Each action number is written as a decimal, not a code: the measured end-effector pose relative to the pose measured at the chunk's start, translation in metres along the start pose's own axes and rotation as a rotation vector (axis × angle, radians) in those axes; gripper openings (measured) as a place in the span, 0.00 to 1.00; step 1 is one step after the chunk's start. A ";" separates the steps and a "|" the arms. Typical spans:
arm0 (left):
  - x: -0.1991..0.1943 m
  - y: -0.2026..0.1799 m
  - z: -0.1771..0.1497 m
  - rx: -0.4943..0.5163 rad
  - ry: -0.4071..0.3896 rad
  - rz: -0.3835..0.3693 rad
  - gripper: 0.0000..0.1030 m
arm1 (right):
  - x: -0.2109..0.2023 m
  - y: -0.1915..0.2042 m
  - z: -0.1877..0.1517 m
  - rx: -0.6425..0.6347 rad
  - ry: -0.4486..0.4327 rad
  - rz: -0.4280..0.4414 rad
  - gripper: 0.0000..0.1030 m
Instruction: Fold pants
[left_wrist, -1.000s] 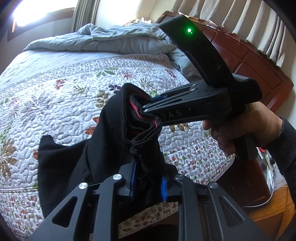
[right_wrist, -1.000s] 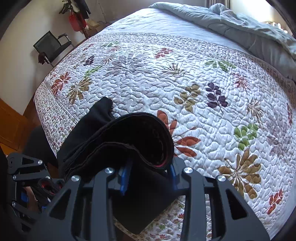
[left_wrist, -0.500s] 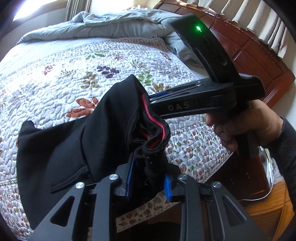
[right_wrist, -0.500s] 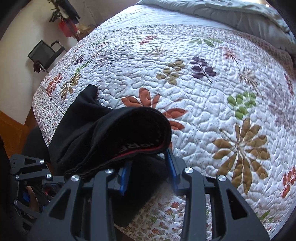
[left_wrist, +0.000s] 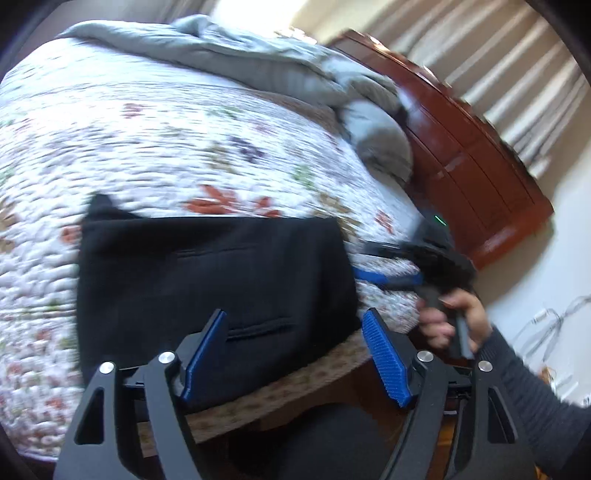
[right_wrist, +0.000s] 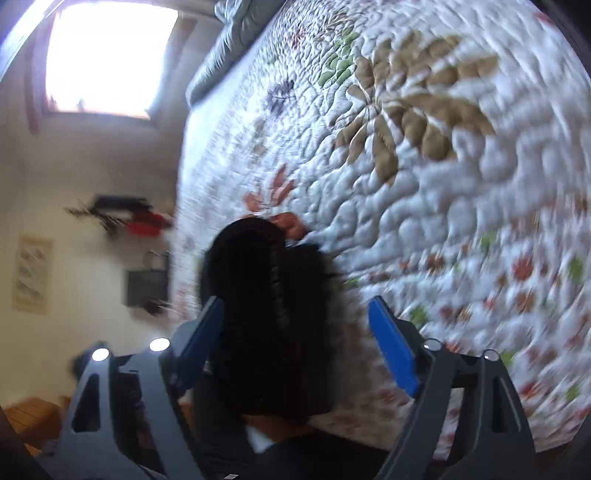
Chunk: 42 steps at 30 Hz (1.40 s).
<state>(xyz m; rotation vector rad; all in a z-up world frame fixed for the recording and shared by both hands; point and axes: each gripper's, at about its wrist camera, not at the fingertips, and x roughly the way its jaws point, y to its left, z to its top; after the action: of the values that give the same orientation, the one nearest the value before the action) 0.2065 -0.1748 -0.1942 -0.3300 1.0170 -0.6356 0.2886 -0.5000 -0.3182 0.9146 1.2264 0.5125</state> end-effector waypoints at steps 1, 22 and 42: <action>-0.006 0.018 -0.001 -0.036 -0.008 0.019 0.74 | -0.001 -0.002 -0.009 0.019 -0.011 0.071 0.88; -0.047 0.120 -0.020 -0.281 -0.050 0.027 0.74 | 0.045 0.045 -0.066 -0.130 0.010 -0.283 0.21; 0.079 0.196 0.071 -0.359 0.115 -0.238 0.62 | 0.065 0.042 0.006 -0.081 -0.009 -0.115 0.00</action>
<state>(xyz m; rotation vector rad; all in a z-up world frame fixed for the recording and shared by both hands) 0.3628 -0.0751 -0.3177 -0.7446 1.2140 -0.6902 0.3190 -0.4286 -0.3211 0.7726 1.2334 0.4629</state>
